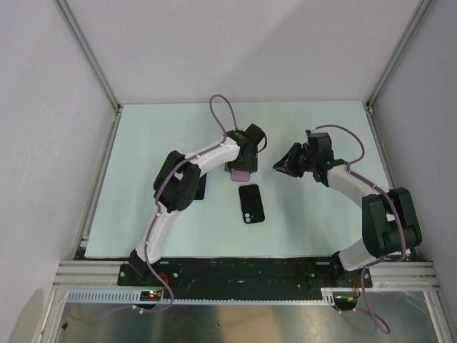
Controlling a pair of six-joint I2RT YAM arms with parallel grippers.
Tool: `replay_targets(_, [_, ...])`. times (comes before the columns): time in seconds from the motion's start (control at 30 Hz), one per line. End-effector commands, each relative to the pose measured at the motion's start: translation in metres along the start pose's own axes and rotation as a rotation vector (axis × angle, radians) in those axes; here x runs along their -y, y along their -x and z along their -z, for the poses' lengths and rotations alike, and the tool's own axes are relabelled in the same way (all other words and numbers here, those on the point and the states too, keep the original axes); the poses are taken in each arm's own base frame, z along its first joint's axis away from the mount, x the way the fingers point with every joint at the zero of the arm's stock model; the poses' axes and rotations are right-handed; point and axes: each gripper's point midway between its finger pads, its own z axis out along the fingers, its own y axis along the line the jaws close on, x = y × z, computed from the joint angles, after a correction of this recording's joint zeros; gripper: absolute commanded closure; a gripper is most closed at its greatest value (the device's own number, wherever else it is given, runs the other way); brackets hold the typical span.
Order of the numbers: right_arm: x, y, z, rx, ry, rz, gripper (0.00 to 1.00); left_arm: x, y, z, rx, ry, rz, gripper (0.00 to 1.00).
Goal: Put the phone into the phone case
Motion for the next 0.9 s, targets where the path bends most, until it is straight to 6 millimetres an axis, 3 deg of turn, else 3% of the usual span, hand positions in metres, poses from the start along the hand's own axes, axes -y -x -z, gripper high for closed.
replay_targets(0.0, [-0.006,0.002,0.007,0.008,0.023,0.046,0.73,-0.001,-0.014,0.001,-0.048,0.011,-0.025,0.50])
replay_targets(0.1, [-0.002,-0.002,-0.001,-0.020,0.029,0.050,0.72,0.008,-0.016,0.012,-0.070,-0.060,-0.016,0.61])
replay_targets(0.2, [-0.001,-0.001,-0.011,-0.029,0.055,0.046,0.67,0.019,-0.011,0.028,-0.065,-0.139,-0.004,0.65])
replay_targets(0.43, [-0.003,0.013,-0.047,-0.045,0.079,0.027,0.50,0.032,-0.006,0.058,-0.056,-0.304,0.029,0.67])
replay_targets(0.6, [-0.007,0.019,-0.077,-0.068,0.100,0.006,0.42,0.029,-0.009,0.067,-0.067,-0.382,0.049,0.67])
replay_targets(0.87, [-0.015,0.011,-0.116,-0.115,0.100,-0.006,0.40,0.031,-0.009,0.076,-0.063,-0.465,0.041,0.68])
